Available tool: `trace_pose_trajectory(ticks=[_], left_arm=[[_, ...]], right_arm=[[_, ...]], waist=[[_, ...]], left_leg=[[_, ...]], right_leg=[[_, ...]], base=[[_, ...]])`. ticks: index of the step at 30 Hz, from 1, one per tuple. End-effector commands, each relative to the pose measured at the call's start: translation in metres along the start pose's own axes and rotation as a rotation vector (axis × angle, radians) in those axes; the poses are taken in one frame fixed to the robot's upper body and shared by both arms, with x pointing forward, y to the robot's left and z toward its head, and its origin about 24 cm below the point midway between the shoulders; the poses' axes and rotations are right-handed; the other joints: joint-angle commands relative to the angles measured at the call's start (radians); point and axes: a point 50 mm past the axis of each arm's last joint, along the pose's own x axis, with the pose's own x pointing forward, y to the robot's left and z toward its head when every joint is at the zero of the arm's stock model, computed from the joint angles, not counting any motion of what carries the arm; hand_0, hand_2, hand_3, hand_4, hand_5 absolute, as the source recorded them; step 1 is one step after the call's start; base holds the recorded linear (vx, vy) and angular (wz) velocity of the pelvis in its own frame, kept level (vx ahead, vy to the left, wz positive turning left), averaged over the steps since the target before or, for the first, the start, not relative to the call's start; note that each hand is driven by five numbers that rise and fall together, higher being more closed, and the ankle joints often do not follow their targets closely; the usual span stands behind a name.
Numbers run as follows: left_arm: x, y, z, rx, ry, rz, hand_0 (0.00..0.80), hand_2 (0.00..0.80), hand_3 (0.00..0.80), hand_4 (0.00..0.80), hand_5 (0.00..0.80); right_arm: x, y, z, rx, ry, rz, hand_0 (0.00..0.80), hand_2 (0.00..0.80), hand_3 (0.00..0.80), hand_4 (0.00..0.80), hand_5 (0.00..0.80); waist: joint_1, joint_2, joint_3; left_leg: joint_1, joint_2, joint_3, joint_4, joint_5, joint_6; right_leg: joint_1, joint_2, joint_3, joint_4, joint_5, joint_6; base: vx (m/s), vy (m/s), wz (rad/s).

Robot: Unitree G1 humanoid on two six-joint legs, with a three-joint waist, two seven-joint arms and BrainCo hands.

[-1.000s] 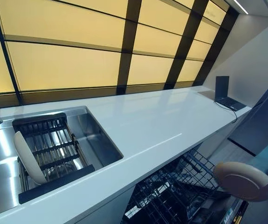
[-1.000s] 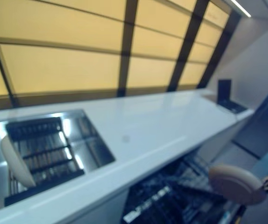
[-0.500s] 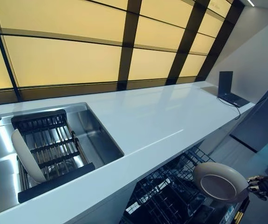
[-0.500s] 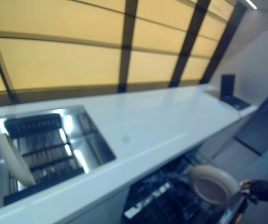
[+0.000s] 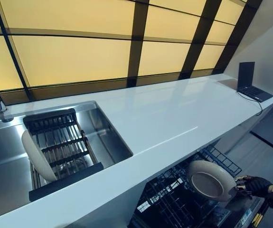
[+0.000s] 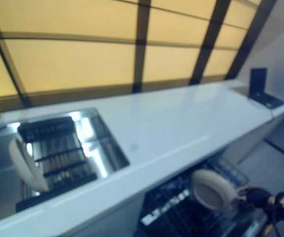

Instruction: Take plates into dishwasher

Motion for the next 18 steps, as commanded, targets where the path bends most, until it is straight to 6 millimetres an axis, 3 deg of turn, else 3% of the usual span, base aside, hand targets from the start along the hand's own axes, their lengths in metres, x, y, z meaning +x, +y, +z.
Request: trace_pose_trajectory(ticks=[1,18], left_arm=[[0.003,-0.002,0.018,-0.038,-0.074,0.024,0.0,0.0,0.0,0.0,0.0],[0.006,-0.015,0.036,-0.048,-0.107,-0.008,0.0,0.0,0.0,0.0,0.0]], right_arm=[[0.01,0.001,0.028,-0.032,-0.075,-0.026,0.8,0.8,0.8,0.8,0.8],[0.042,0.031,0.007,-0.078,0.062,0.019,0.8,0.8,0.8,0.8,0.8]], waist=[[0.04,0.001,-0.002],[0.051,0.038,0.031]], left_leg=[[-0.061,-0.022,-0.027,-0.019,0.029,0.049],[-0.068,-0.035,-0.046,-0.019,0.032,0.048]], right_leg=[[0.017,-0.015,-0.001,0.082,-0.063,0.058],[0.011,-0.025,-0.011,0.098,-0.079,0.045]], base=[[-0.027,-0.009,0.05],[-0.005,0.001,0.05]])
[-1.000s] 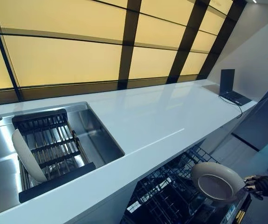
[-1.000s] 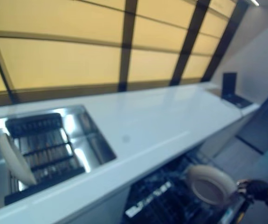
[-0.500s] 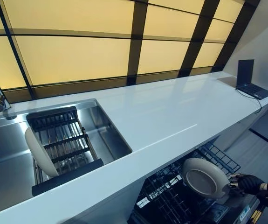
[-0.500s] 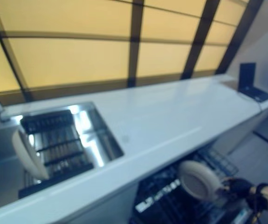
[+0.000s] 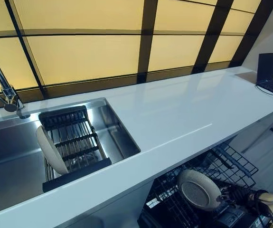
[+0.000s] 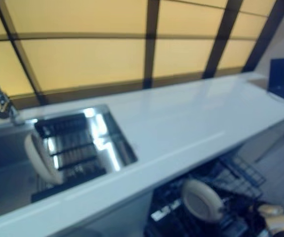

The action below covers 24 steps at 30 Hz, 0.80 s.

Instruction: Take plates into dishwasher

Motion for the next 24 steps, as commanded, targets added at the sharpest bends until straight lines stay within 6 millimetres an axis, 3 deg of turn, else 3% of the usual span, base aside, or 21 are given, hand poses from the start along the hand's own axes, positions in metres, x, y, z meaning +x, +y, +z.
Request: trace_pose_trajectory(ticks=[1,5,10,24], left_arm=[[0.005,-0.01,0.026,-0.029,-0.08,-0.012,0.0,0.0,0.0,0.0,0.0],[0.005,-0.011,0.028,-0.026,-0.08,-0.014,0.0,0.0,0.0,0.0,0.0],[0.006,-0.012,0.035,-0.023,-0.1,-0.017,0.0,0.0,0.0,0.0,0.0],[0.007,-0.023,0.046,0.004,-0.128,-0.054,0.0,0.0,0.0,0.0,0.0]], right_arm=[[0.005,-0.006,0.029,-0.063,-0.041,-0.022,0.8,0.8,0.8,0.8,0.8],[0.008,-0.002,0.026,-0.07,-0.023,-0.012,0.8,0.8,0.8,0.8,0.8],[0.022,0.014,0.004,-0.064,0.045,0.013,0.8,0.8,0.8,0.8,0.8],[0.039,0.029,-0.008,-0.061,0.094,-0.006,0.8,0.8,0.8,0.8,0.8]], waist=[[0.03,-0.015,-0.005],[0.031,-0.015,-0.003],[0.04,-0.003,0.006],[0.058,0.024,0.017]], left_leg=[[-0.049,-0.027,-0.008,-0.017,0.017,0.045],[-0.049,-0.028,-0.009,-0.017,0.017,0.045],[-0.052,-0.028,-0.018,-0.017,0.022,0.044],[-0.067,-0.04,-0.04,-0.017,0.026,0.045]], right_leg=[[0.01,-0.019,0.006,0.099,-0.078,0.044],[0.009,-0.019,0.006,0.1,-0.078,0.044],[0.01,-0.019,-0.001,0.1,-0.079,0.042],[0.003,-0.021,-0.009,0.103,-0.083,0.036]], base=[[0.003,-0.008,0.03],[0.003,-0.01,0.07],[-0.009,-0.027,0.05],[-0.019,-0.005,0.05]])
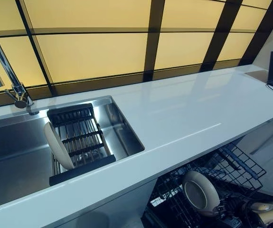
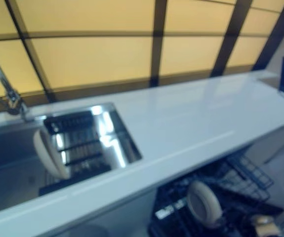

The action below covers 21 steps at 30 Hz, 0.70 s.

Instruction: Take plates into dishwasher

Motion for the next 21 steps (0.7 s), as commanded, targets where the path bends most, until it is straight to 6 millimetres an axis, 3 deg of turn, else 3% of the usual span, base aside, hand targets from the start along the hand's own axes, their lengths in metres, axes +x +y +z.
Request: trace_pose_trajectory(ticks=[1,21], left_arm=[[0.005,-0.017,0.028,0.019,-0.088,-0.039,0.0,0.0,0.0,0.0,0.0],[0.006,-0.026,0.035,0.025,-0.109,-0.065,0.0,0.0,0.0,0.0,0.0]], right_arm=[[0.013,0.013,0.02,-0.113,0.001,0.022,0.8,0.8,0.8,0.8,0.8],[0.017,0.008,0.05,-0.087,-0.093,-0.116,0.8,0.8,0.8,0.8,0.8]], waist=[[0.037,0.008,0.008],[0.044,0.036,0.021]], left_leg=[[-0.04,-0.039,0.004,-0.012,0.003,0.045],[-0.052,-0.054,-0.014,-0.012,0.004,0.048]], right_leg=[[0.004,-0.019,0.016,0.104,-0.083,0.036],[-0.005,-0.024,0.016,0.101,-0.079,0.033]], base=[[-0.015,-0.001,0.05],[-0.008,0.001,0.01]])
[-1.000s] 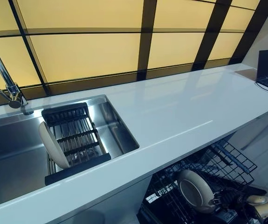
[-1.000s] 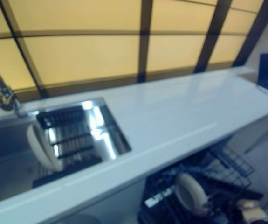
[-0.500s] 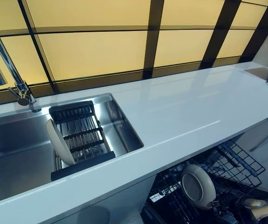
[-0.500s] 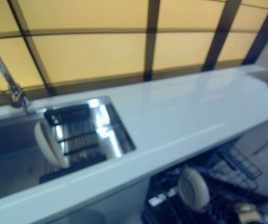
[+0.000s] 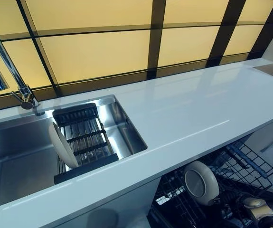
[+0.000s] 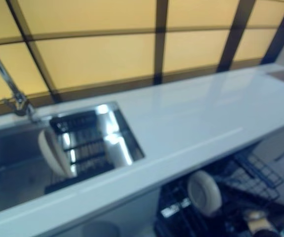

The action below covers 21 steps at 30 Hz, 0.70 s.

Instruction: Take plates into dishwasher

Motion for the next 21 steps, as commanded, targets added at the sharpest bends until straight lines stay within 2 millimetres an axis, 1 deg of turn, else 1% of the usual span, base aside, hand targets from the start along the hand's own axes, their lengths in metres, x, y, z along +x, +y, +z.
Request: trace_pose_trajectory(ticks=[1,5,10,13,18,21], left_arm=[[0.005,-0.011,0.03,0.012,-0.096,-0.024,0.0,0.0,0.0,0.0,0.0],[0.005,-0.009,0.028,0.009,-0.094,-0.026,0.0,0.0,0.0,0.0,0.0],[0.004,-0.004,0.025,0.002,-0.084,-0.015,0.0,0.0,0.0,0.0,0.0],[0.004,-0.001,0.024,-0.001,-0.08,-0.011,0.0,0.0,0.0,0.0,0.0],[0.003,0.007,0.02,-0.017,-0.07,0.006,0.0,0.0,0.0,0.0,0.0],[0.003,0.011,0.019,-0.02,-0.066,0.015,0.0,0.0,0.0,0.0,0.0]], right_arm=[[0.009,0.01,0.028,-0.058,-0.037,0.016,0.8,0.8,0.8,0.8,0.8],[0.008,0.009,0.03,-0.071,-0.032,0.053,0.8,0.8,0.8,0.8,0.8],[0.002,0.005,0.026,-0.087,-0.043,0.106,0.8,0.8,0.8,0.8,0.8],[-0.001,0.004,0.025,-0.068,-0.056,0.123,0.8,0.8,0.8,0.8,0.8],[-0.013,0.001,0.027,0.031,-0.14,0.206,0.8,0.8,0.8,0.8,0.8],[-0.017,-0.001,0.025,0.032,-0.149,0.209,0.8,0.8,0.8,0.8,0.8]], waist=[[0.043,-0.012,0.015],[0.042,-0.012,0.016],[0.035,-0.029,0.016],[0.029,-0.037,0.016],[0.008,-0.064,0.016],[0.003,-0.072,0.013]], left_leg=[[-0.046,-0.051,0.001,-0.012,-0.002,0.046],[-0.044,-0.051,0.002,-0.012,-0.002,0.046],[-0.037,-0.047,0.008,-0.012,-0.003,0.047],[-0.034,-0.044,0.013,-0.012,-0.002,0.048],[-0.021,-0.032,0.03,-0.012,-0.004,0.046],[-0.017,-0.027,0.038,-0.012,-0.005,0.045]], right_leg=[[-0.004,-0.02,0.028,0.101,-0.079,0.033],[-0.002,-0.02,0.026,0.102,-0.08,0.032],[0.001,-0.019,0.029,0.106,-0.08,0.033],[0.001,-0.017,0.031,0.108,-0.078,0.034],[0.008,-0.01,0.044,0.103,-0.074,0.039],[0.01,-0.007,0.048,0.101,-0.073,0.041]], base=[[0.0,0.0,0.0],[-0.011,0.018,0.06],[0.004,0.007,0.03],[0.0,0.0,0.0],[0.003,-0.003,-0.01],[0.011,-0.013,-0.06]])
